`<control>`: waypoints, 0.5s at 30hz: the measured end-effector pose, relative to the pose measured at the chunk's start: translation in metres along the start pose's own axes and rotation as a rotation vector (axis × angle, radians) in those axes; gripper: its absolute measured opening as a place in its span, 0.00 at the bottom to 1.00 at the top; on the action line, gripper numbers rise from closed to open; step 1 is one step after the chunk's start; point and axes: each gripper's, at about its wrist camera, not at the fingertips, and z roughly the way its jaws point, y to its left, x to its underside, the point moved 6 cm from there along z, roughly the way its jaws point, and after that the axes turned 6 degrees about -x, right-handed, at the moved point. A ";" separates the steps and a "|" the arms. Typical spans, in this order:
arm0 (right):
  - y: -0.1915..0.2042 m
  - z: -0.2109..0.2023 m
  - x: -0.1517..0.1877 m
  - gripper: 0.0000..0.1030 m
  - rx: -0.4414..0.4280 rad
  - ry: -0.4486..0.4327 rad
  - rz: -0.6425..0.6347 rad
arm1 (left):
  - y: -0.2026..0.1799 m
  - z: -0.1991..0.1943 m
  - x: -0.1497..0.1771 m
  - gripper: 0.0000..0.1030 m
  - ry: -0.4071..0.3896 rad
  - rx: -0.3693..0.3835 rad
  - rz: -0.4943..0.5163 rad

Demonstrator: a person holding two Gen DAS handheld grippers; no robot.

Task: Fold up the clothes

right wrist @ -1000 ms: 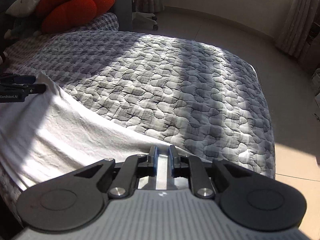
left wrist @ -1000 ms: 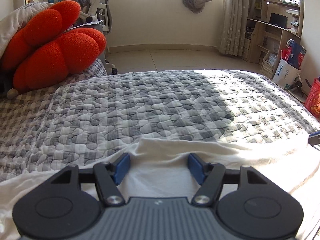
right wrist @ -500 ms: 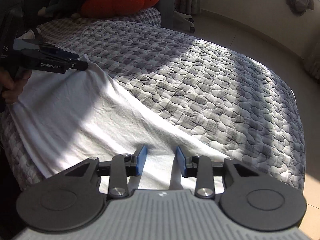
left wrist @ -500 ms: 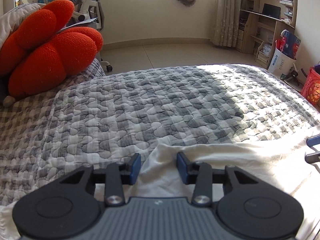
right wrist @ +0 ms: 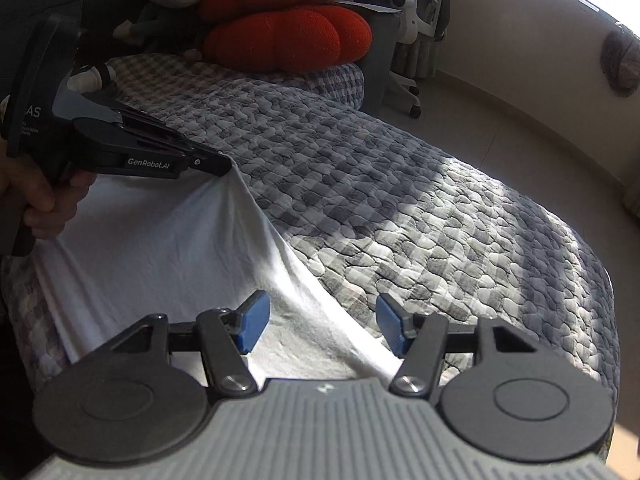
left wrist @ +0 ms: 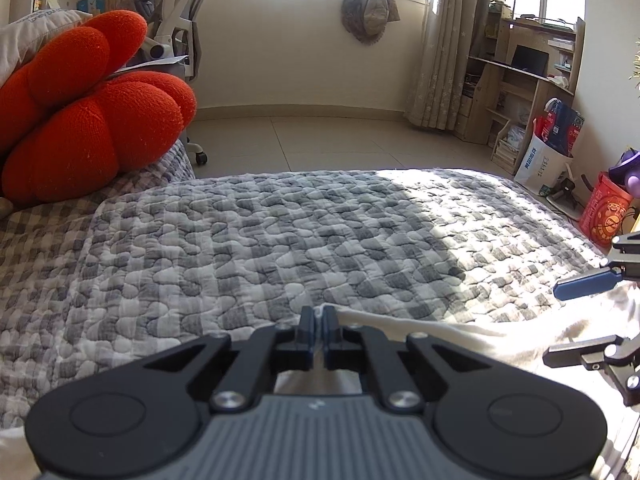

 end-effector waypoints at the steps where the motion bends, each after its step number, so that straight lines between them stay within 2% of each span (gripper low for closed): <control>1: -0.002 0.009 0.000 0.59 0.005 0.026 0.012 | 0.001 0.000 -0.001 0.03 -0.006 -0.002 -0.006; 2: -0.005 0.018 0.001 0.49 0.009 0.053 0.025 | 0.002 -0.001 -0.002 0.03 -0.012 -0.004 -0.012; 3: -0.006 0.024 0.002 0.42 -0.017 0.062 0.039 | 0.003 -0.001 -0.003 0.03 -0.018 -0.007 -0.018; 4: -0.002 0.022 -0.001 0.18 -0.014 0.052 0.021 | 0.004 -0.002 -0.003 0.03 -0.024 -0.009 -0.024; 5: 0.001 0.019 -0.004 0.05 -0.011 0.041 0.003 | 0.004 -0.002 -0.004 0.03 -0.031 -0.011 -0.030; 7: 0.008 0.014 -0.009 0.05 -0.006 0.020 -0.034 | 0.005 -0.001 -0.005 0.03 -0.038 -0.029 -0.028; 12: 0.003 0.024 -0.004 0.04 0.050 0.015 -0.035 | 0.000 0.008 0.004 0.03 -0.021 -0.073 0.020; 15: 0.002 0.021 -0.003 0.09 0.082 -0.001 -0.033 | 0.000 0.011 0.007 0.04 -0.024 -0.079 0.015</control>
